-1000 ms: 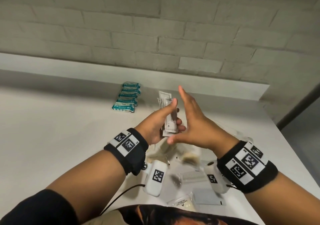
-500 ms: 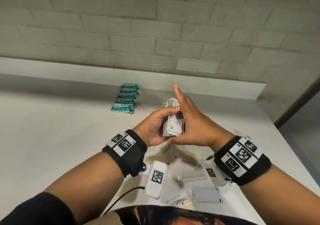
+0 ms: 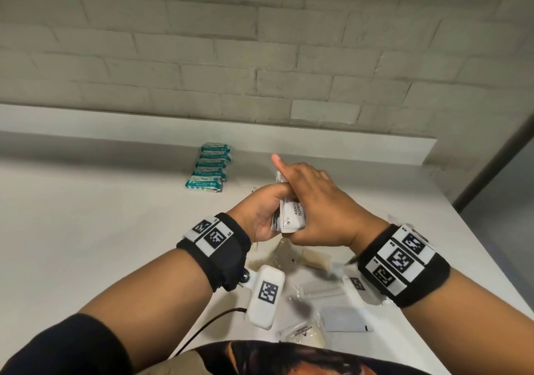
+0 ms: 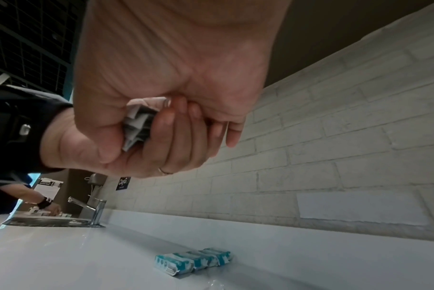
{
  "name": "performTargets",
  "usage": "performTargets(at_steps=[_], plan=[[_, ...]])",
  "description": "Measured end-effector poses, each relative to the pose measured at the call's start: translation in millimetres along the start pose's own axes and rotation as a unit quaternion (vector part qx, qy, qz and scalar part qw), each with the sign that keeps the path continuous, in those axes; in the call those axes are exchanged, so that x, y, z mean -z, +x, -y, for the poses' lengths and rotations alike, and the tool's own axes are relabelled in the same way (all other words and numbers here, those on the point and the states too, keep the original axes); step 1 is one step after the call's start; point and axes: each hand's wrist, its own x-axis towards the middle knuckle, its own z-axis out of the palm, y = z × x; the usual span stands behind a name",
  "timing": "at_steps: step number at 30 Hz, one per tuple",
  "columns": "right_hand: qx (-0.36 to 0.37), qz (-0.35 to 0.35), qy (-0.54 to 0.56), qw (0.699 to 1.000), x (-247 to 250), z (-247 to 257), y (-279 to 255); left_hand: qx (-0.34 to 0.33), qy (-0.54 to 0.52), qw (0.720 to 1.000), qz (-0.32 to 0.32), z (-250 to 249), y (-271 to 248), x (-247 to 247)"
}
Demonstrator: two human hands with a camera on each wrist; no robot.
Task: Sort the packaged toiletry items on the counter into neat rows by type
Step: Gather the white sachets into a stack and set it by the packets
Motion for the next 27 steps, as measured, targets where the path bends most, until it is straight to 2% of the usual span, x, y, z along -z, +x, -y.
performTargets(at_steps=[3,5,7,9,11,13,18,20,22,25,27], plan=[[-0.030,0.022,0.034,0.999,0,-1,0,-0.001,0.015,1.000,-0.011,0,0,-3],[-0.094,0.059,0.187,0.976,5,-1,0,-0.033,-0.025,0.998,-0.037,1,0,-2],[-0.163,0.036,0.365,0.916,7,-5,3,-0.089,-0.087,0.990,-0.067,0,4,4],[-0.239,0.013,0.462,0.854,5,-9,7,-0.139,-0.123,0.979,-0.083,-3,6,8],[-0.279,0.065,0.527,0.800,-2,-9,11,-0.167,-0.131,0.972,-0.096,-4,9,9],[-0.296,0.080,0.592,0.745,-15,-10,16,-0.179,-0.125,0.970,-0.106,1,13,11],[-0.339,0.088,0.659,0.666,-38,-24,30,-0.150,-0.124,0.972,-0.133,16,22,32],[-0.366,0.102,0.652,0.656,-45,-35,35,-0.113,-0.062,0.979,-0.156,16,23,49],[-0.395,0.116,0.629,0.659,-52,-50,42,-0.068,0.028,0.980,-0.187,11,30,68],[-0.419,0.134,0.597,0.671,-60,-72,61,-0.034,0.142,0.966,-0.211,-8,49,89],[-0.426,0.134,0.568,0.691,-66,-88,79,-0.021,0.229,0.946,-0.229,-24,69,100]])
